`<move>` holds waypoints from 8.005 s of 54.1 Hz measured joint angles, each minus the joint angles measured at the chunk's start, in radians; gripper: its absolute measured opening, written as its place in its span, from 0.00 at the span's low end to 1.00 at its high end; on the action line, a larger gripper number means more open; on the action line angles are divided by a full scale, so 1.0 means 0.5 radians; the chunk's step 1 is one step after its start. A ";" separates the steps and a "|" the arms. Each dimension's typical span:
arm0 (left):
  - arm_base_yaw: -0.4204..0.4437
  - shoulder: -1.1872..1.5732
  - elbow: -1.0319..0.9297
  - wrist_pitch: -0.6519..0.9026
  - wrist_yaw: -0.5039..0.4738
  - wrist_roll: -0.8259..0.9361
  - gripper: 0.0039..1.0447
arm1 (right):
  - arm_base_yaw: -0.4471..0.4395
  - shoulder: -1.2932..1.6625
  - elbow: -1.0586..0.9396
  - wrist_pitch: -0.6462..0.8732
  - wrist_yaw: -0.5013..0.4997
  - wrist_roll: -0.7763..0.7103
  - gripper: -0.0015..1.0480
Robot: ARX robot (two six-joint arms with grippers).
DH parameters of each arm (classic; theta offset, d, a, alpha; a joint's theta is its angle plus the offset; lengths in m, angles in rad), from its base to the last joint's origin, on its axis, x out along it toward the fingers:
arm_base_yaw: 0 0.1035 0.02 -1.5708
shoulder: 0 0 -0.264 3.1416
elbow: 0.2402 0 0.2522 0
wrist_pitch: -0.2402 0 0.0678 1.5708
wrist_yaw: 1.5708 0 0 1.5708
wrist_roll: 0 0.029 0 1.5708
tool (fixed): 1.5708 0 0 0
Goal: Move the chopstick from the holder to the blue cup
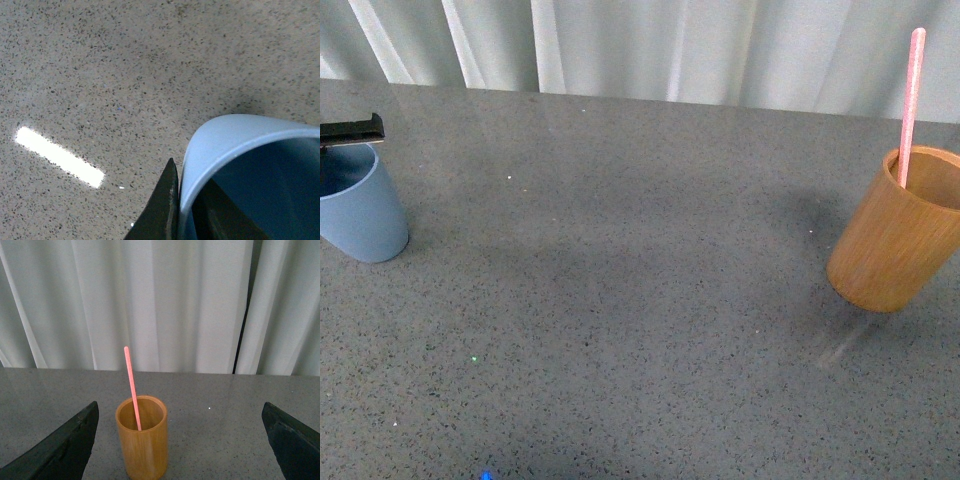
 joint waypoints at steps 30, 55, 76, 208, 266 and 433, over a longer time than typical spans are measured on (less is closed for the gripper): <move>-0.698 -0.201 0.179 -0.456 0.154 -0.043 0.03 | 0.000 0.000 0.000 0.000 0.000 0.000 0.90; -1.227 0.249 0.602 -0.601 0.162 -0.274 0.03 | 0.000 0.000 0.000 0.000 0.000 0.000 0.90; -1.216 0.317 0.648 -0.529 0.188 -0.321 0.31 | 0.000 0.000 0.000 0.000 0.000 0.000 0.90; -0.070 -3.503 -2.293 1.036 0.606 0.566 0.03 | -0.079 3.554 1.685 0.703 -1.041 -0.281 0.56; -0.070 -3.915 -2.292 0.611 0.606 0.568 0.12 | 0.451 3.097 1.852 0.907 -0.668 0.429 0.03; -0.070 -3.916 -2.292 0.611 0.606 0.569 0.94 | 0.005 0.542 -0.002 0.555 0.000 0.007 0.01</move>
